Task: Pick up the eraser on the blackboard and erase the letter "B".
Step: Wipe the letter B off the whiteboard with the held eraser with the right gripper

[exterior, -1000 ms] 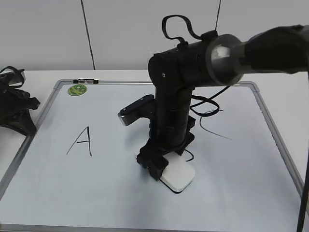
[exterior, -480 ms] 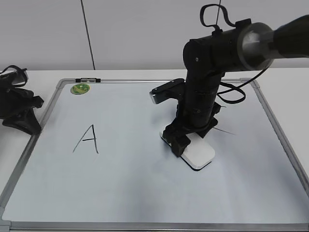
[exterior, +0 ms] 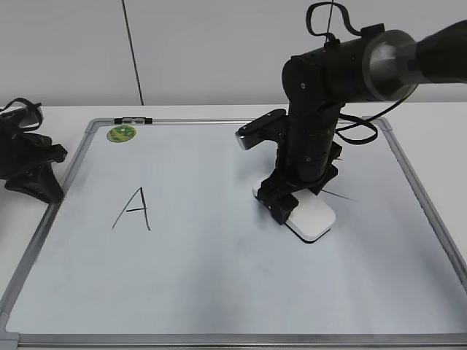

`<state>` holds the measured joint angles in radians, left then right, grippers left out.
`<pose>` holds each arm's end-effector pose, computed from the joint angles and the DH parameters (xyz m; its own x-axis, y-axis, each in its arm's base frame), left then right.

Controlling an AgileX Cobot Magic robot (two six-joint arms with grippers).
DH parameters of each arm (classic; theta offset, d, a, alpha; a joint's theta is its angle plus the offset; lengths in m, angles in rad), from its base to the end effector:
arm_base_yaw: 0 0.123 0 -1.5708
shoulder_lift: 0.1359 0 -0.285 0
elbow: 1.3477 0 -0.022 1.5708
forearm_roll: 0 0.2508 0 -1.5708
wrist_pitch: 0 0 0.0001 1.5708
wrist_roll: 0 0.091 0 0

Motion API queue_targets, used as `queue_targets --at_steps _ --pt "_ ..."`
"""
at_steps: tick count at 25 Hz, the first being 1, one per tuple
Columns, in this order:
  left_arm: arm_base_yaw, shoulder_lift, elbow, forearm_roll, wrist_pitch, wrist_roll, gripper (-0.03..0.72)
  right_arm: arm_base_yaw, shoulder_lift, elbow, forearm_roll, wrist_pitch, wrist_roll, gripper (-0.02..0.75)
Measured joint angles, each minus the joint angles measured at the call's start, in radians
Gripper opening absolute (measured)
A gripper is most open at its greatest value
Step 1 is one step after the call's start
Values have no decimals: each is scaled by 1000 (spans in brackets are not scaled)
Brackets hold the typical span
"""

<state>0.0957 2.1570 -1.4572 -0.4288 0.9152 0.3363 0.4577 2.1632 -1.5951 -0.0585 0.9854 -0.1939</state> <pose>0.4148 0.0097 0.1251 -0.9933 -0.0342 -0.1102 0.0031 0.9468 -0.3218 0.3892 0.1868 0.1488 -0.7714 -0.6297 -0.0915 -0.6258 0.7768 -0.0708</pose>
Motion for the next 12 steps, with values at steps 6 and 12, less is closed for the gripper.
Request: queue_targets --at_steps 6,12 --pt "0 0 0 -2 0 0 34 0 4 -11 -62 -35 0 536" --pt "0 0 0 -2 0 -2 34 -2 20 -39 -65 -32 2 535"
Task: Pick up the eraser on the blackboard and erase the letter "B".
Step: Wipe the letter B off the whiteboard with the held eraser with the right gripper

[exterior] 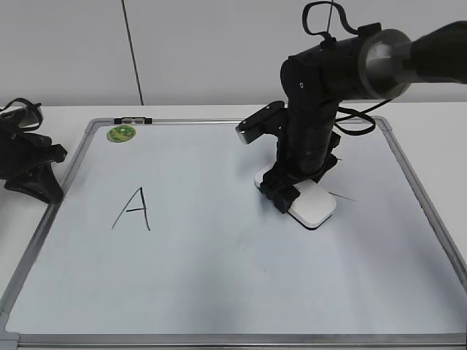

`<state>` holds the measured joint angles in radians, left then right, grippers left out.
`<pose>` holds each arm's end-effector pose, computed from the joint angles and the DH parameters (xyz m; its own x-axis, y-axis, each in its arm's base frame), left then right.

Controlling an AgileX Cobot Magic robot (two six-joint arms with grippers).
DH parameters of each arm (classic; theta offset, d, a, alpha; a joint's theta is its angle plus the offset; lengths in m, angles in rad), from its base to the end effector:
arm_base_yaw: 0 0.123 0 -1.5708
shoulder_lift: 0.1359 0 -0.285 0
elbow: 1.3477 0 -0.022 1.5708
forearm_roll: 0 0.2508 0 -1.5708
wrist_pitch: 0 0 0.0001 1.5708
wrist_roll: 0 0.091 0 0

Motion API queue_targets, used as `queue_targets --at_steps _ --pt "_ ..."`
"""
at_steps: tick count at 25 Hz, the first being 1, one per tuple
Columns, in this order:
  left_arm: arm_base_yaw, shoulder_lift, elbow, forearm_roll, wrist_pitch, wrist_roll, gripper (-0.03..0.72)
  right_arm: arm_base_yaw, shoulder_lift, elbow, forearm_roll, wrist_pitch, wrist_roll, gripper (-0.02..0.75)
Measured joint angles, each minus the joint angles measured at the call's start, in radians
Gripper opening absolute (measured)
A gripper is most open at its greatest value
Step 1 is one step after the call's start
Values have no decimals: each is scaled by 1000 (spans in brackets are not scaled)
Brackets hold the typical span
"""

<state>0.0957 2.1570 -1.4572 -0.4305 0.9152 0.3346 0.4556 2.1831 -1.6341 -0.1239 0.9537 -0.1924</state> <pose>0.4148 0.0095 0.1251 -0.9933 -0.0370 -0.1097 0.0005 0.9463 -0.3233 0.4014 0.1864 0.1504 -0.7452 -0.6546 -0.1268 -0.6404 0.7557 -0.1374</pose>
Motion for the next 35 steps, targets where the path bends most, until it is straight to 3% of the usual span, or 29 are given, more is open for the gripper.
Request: queue_targets --at_steps 14,29,35 --pt "0 13 -6 -9 8 0 34 -6 4 -7 179 82 -84 534" --pt "0 15 -7 -9 6 -2 34 96 6 -7 227 99 -142 534" --pt "0 15 -7 -9 5 -2 34 90 6 -7 199 91 -138 534"
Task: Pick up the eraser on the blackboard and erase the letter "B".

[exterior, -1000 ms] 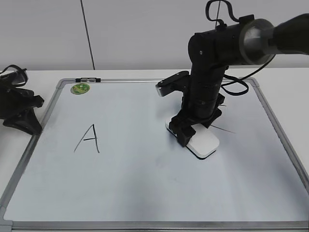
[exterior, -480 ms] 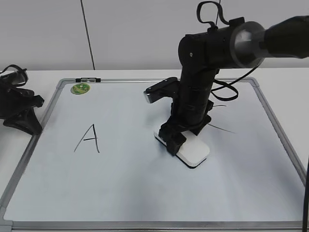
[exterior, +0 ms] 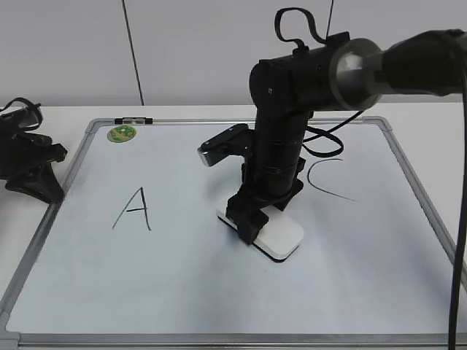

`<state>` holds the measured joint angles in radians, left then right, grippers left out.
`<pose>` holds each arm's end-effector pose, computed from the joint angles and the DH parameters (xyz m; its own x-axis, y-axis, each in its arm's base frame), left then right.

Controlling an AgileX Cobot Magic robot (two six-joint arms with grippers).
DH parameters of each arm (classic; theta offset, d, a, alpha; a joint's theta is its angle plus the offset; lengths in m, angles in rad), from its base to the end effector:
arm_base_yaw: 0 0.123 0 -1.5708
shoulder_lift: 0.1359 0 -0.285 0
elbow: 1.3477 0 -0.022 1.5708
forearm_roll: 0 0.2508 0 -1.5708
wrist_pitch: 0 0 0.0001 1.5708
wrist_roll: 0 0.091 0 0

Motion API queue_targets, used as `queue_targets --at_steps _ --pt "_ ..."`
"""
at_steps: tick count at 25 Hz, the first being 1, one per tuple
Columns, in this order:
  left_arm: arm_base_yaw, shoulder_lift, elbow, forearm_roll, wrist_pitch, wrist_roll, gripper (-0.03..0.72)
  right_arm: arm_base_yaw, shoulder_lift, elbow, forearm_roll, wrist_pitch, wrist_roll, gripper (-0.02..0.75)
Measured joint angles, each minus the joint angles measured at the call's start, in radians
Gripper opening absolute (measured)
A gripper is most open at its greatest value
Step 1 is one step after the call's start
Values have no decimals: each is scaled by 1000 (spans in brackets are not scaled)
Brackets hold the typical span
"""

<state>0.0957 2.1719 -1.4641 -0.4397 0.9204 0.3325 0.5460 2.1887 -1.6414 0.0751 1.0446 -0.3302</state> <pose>0.4160 0.0089 0.1207 -0.9943 -0.0435 -0.0969 -0.0088 0.9429 -0.3329 0.3692 0.2312 0.1485 -0.6660 -0.7413 -0.0831 -0.7456 0.6651 0.0426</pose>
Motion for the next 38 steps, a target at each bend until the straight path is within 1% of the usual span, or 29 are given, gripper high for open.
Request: queue_targets --at_steps 4,7,11,15,17,23,25,26,29,33,38 --pt "0 0 0 0 0 0 34 -44 0 0 -3 -12 12 534" --pt "0 0 0 0 0 0 34 -84 0 -7 -32 -9 34 534" --pt "0 0 0 0 0 0 34 -100 -20 -9 -69 4 43 534" --pt "0 0 0 0 -2 0 34 -124 -111 -9 -75 31 86 534" --pt "0 0 0 0 -2 0 34 -161 -156 -9 -67 51 119 534" --pt "0 0 0 0 -2 0 34 -334 -194 -9 -67 110 209 534" --pt "0 0 0 0 -2 0 34 -400 -194 9 -67 113 222 534" --pt "0 0 0 0 -2 0 34 -420 -194 21 -63 113 228 534" --pt "0 0 0 0 -2 0 34 -500 -194 77 -25 96 234 534" --pt "0 0 0 0 -2 0 34 -556 -194 139 2 40 236 534" --pt "0 0 0 0 -2 0 34 -573 -194 147 12 -11 238 534"
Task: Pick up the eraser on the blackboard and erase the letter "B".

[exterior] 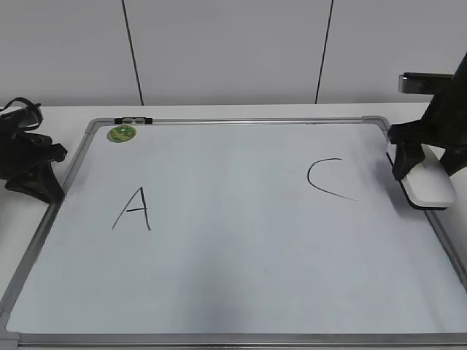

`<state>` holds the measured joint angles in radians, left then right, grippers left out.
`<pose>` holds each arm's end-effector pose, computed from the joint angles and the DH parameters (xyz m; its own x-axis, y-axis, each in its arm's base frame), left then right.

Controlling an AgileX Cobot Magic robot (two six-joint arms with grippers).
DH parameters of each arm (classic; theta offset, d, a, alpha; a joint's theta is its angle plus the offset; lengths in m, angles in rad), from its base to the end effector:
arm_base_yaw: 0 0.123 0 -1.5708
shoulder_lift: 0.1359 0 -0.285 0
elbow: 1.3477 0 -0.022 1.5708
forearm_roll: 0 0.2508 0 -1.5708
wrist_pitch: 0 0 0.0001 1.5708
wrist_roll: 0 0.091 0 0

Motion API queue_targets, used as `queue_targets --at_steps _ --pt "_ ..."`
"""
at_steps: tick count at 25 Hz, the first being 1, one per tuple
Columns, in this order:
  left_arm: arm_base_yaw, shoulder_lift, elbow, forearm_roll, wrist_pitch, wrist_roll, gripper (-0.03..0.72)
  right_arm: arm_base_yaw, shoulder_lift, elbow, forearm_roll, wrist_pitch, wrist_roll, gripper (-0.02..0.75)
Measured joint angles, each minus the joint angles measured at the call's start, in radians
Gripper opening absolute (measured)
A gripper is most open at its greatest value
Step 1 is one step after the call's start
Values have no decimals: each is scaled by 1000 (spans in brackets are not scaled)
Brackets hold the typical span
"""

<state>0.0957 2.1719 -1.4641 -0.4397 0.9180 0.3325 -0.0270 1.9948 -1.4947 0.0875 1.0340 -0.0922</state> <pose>0.4162 0.0090 0.1207 -0.9941 -0.0442 -0.0990 -0.0089 0.9432 -0.3322 0.4012 -0.0040 0.1940 -0.9915 -0.0205 -0.1286 -0.0295 0.9972 0.0685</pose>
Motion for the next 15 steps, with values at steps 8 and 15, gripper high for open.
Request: queue_targets --at_steps 8,15 --pt "0 0 0 0 0 0 34 0 46 0 9 -28 2 534" --pt "0 0 0 0 0 0 34 0 93 -20 15 -47 2 534"
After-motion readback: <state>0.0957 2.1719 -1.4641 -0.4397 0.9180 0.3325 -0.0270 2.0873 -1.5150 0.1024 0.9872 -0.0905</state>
